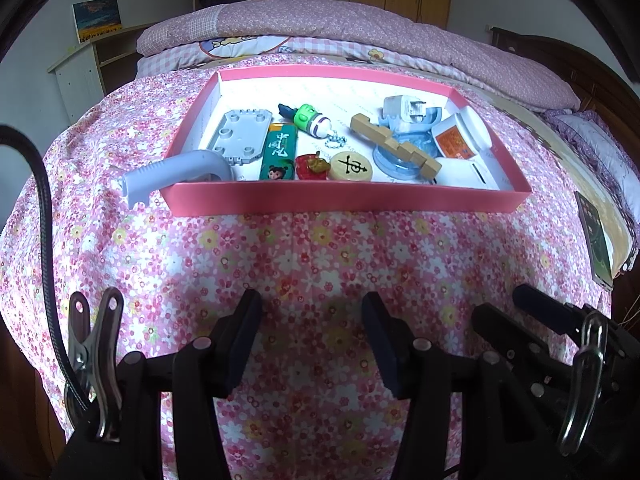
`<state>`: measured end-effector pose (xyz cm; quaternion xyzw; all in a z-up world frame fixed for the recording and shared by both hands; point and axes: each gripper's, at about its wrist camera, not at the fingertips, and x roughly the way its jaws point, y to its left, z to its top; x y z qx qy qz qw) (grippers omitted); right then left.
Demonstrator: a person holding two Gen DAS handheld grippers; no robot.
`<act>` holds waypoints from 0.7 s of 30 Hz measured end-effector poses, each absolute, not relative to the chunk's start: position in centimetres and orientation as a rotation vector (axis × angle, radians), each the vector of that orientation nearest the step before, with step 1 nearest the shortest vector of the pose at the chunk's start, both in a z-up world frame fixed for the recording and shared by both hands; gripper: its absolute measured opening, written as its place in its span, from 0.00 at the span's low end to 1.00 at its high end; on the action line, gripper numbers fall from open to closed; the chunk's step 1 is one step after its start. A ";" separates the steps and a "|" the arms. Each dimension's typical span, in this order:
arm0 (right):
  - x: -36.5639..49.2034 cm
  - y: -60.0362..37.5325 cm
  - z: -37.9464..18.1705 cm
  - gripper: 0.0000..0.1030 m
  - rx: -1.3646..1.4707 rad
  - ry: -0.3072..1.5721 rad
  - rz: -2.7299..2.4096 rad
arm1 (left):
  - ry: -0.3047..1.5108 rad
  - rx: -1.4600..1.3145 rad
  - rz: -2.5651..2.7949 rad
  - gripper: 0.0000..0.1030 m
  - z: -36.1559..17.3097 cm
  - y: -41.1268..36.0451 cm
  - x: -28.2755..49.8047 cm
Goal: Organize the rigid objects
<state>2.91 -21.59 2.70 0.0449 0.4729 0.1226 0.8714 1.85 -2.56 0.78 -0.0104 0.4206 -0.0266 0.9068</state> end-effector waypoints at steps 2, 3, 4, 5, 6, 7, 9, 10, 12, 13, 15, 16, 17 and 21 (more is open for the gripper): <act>3.0 -21.6 2.7 0.51 0.094 0.988 0.256 | 0.868 -0.020 -0.055 0.54 0.8 -2.6 1.9; 3.0 -21.6 2.7 0.51 0.094 0.988 0.256 | 0.868 -0.021 -0.055 0.54 0.8 -2.6 1.9; 2.9 -21.6 2.7 0.51 0.094 0.988 0.256 | 0.868 -0.021 -0.055 0.54 0.8 -2.6 1.9; 2.9 -21.6 2.7 0.51 0.094 0.988 0.256 | 0.868 -0.021 -0.055 0.54 0.8 -2.6 1.9; 2.9 -21.6 2.7 0.51 0.094 0.988 0.256 | 0.868 -0.021 -0.055 0.54 0.8 -2.6 1.9; 2.9 -21.6 2.7 0.51 0.094 0.988 0.256 | 0.868 -0.021 -0.055 0.54 0.8 -2.6 1.9; 2.9 -21.6 2.7 0.51 0.094 0.988 0.256 | 0.868 -0.021 -0.055 0.54 0.8 -2.6 1.9; 2.9 -21.6 2.7 0.51 0.094 0.988 0.256 | 0.868 -0.021 -0.055 0.54 0.8 -2.6 1.9; 3.0 -21.7 2.7 0.51 0.094 0.987 0.256 | 0.868 -0.021 -0.055 0.54 0.8 -2.6 1.9; 2.9 -21.7 2.7 0.51 0.094 0.987 0.256 | 0.868 -0.020 -0.055 0.54 0.8 -2.6 1.9; 3.0 -21.7 2.7 0.51 0.095 0.986 0.255 | 0.868 -0.021 -0.055 0.54 0.8 -2.6 1.9; 3.0 -21.7 2.7 0.51 0.096 0.985 0.253 | 0.868 -0.021 -0.055 0.54 0.8 -2.6 1.9; 3.0 -21.7 2.7 0.51 0.096 0.984 0.252 | 0.868 -0.021 -0.055 0.54 0.8 -2.6 1.9; 2.9 -21.6 2.7 0.51 0.098 0.978 0.246 | 0.868 -0.020 -0.055 0.54 0.7 -2.6 1.9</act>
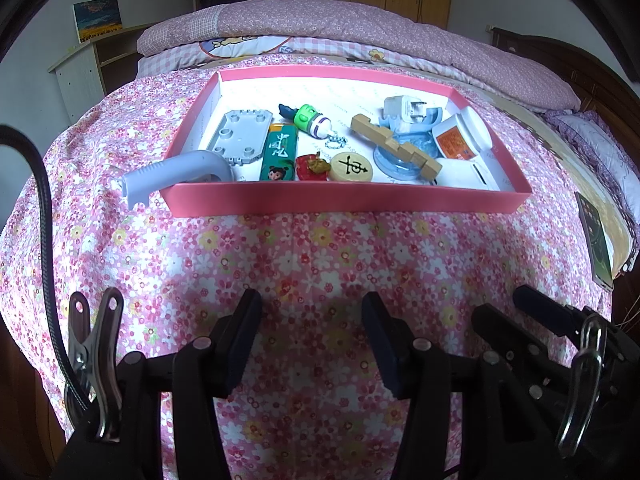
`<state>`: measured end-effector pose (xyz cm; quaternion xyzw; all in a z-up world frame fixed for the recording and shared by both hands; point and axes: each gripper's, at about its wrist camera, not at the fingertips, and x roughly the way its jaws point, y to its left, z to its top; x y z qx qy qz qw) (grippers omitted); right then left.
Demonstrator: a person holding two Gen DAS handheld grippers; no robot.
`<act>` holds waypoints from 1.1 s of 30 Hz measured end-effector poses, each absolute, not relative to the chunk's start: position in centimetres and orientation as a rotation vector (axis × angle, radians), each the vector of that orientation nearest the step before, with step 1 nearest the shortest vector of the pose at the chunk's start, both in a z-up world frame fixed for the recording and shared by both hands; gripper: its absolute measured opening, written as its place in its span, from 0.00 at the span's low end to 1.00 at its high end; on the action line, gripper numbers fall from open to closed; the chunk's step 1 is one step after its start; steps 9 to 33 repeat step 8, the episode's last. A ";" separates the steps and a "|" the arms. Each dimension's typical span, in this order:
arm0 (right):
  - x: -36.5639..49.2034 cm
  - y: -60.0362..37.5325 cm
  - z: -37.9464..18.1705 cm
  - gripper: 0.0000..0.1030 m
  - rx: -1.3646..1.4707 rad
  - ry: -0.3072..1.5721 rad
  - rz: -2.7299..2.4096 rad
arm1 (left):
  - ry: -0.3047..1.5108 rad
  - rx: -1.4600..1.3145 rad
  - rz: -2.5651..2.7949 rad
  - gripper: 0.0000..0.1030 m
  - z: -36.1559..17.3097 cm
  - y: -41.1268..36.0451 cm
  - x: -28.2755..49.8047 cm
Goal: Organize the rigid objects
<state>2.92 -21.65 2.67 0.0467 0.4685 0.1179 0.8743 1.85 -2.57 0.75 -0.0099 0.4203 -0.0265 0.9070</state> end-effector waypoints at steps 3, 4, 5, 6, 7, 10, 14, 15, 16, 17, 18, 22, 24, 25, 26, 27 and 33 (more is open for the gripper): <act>2.9 -21.6 2.6 0.51 0.099 0.976 0.244 | 0.868 -0.021 -0.055 0.54 0.7 -2.6 1.8; 2.9 -21.6 2.6 0.51 0.101 0.973 0.242 | 0.868 -0.020 -0.055 0.54 0.7 -2.6 1.8; 2.8 -21.6 2.6 0.51 0.105 0.969 0.240 | 0.868 -0.021 -0.055 0.54 0.7 -2.6 1.8; 2.8 -21.6 2.6 0.51 0.108 0.965 0.236 | 0.868 -0.022 -0.055 0.54 0.7 -2.6 1.8; 2.8 -21.6 2.6 0.51 0.110 0.961 0.231 | 0.867 -0.025 -0.055 0.54 0.8 -2.5 1.9; 2.7 -21.6 2.5 0.52 0.112 0.955 0.226 | 0.867 -0.025 -0.055 0.54 0.8 -2.5 1.9; 2.7 -21.6 2.5 0.52 0.112 0.955 0.226 | 0.867 -0.025 -0.055 0.54 0.8 -2.5 1.9; 2.7 -21.6 2.5 0.52 0.112 0.955 0.226 | 0.867 -0.025 -0.055 0.54 0.8 -2.5 1.9; 2.7 -21.6 2.5 0.52 0.112 0.955 0.226 | 0.867 -0.025 -0.055 0.54 0.8 -2.5 1.9; 2.7 -21.6 2.5 0.52 0.112 0.955 0.226 | 0.867 -0.025 -0.055 0.54 0.8 -2.5 1.9; 2.7 -21.6 2.5 0.52 0.112 0.955 0.226 | 0.867 -0.025 -0.055 0.54 0.8 -2.5 1.9; 2.7 -21.6 2.5 0.52 0.112 0.955 0.226 | 0.867 -0.025 -0.055 0.54 0.8 -2.5 1.9; 2.7 -21.6 2.5 0.52 0.112 0.955 0.226 | 0.867 -0.025 -0.055 0.54 0.8 -2.5 1.9; 2.7 -21.6 2.5 0.52 0.112 0.955 0.226 | 0.867 -0.025 -0.055 0.54 0.8 -2.5 1.9; 2.7 -21.6 2.5 0.52 0.112 0.955 0.226 | 0.867 -0.025 -0.055 0.54 0.8 -2.5 1.9; 2.7 -21.6 2.5 0.52 0.112 0.955 0.226 | 0.867 -0.025 -0.055 0.54 0.8 -2.5 1.9; 2.7 -21.6 2.5 0.52 0.112 0.955 0.226 | 0.867 -0.025 -0.055 0.54 0.8 -2.5 1.9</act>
